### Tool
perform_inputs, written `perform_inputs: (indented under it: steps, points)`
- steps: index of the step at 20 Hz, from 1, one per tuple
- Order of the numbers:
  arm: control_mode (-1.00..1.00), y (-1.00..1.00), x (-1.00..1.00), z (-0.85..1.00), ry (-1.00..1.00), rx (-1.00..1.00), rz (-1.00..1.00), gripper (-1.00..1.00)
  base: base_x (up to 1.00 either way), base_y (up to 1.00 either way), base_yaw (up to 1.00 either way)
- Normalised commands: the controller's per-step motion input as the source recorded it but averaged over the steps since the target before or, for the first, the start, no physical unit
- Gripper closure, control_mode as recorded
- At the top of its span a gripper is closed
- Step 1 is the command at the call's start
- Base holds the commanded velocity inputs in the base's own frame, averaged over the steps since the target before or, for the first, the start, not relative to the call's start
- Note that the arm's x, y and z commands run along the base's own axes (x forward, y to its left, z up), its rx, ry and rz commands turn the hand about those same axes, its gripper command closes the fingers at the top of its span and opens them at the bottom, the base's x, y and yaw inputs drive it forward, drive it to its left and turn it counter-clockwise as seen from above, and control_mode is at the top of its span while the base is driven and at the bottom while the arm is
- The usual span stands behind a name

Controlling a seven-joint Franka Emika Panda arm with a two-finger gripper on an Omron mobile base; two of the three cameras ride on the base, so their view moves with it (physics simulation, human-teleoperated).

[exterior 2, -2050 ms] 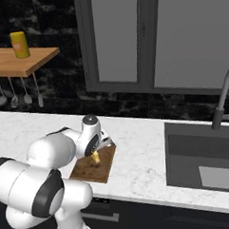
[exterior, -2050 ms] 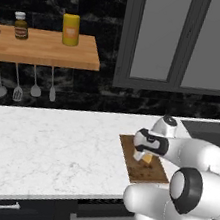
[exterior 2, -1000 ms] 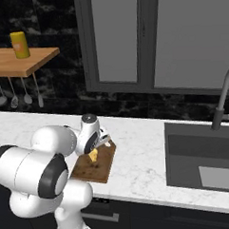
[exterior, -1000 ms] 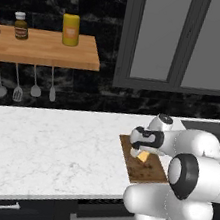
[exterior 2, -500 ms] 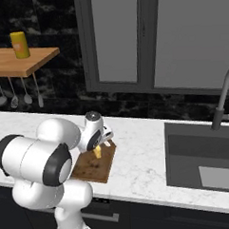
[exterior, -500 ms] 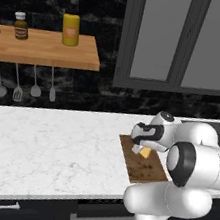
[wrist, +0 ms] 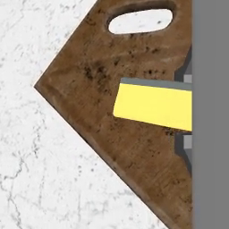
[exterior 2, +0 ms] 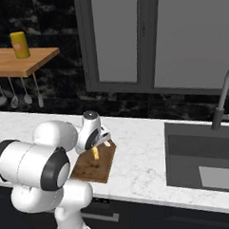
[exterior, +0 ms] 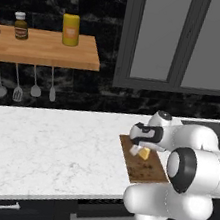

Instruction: Pick up the sponge from the counter and clean the cutting board by briefly scrubbing or pressing down on the cutting board. Once finished, release the sponge.

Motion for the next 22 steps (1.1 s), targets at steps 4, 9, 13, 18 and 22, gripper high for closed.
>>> perform_inputs:
  steps: [4, 9, 13, 18, 22]
  points:
    - [-1.0, 0.43, -0.61, -0.18, 0.05, 0.0, 0.0, 1.0, 0.0, 0.0, 0.0]
    - [-1.0, 0.41, -0.61, -0.18, 0.07, 0.0, 0.0, 1.0, 0.0, 0.0, 0.0]
    - [-1.0, 0.22, -0.31, -0.16, 0.02, 0.0, 0.0, 1.0, 0.0, 0.0, 0.0]
    - [-1.0, -0.1, -0.04, -0.09, -0.08, 0.0, 0.0, 1.0, 0.0, 0.0, 0.0]
    - [-1.0, -0.4, 0.0, -0.09, -0.09, 0.0, 0.0, 1.0, 0.0, 0.0, 0.0]
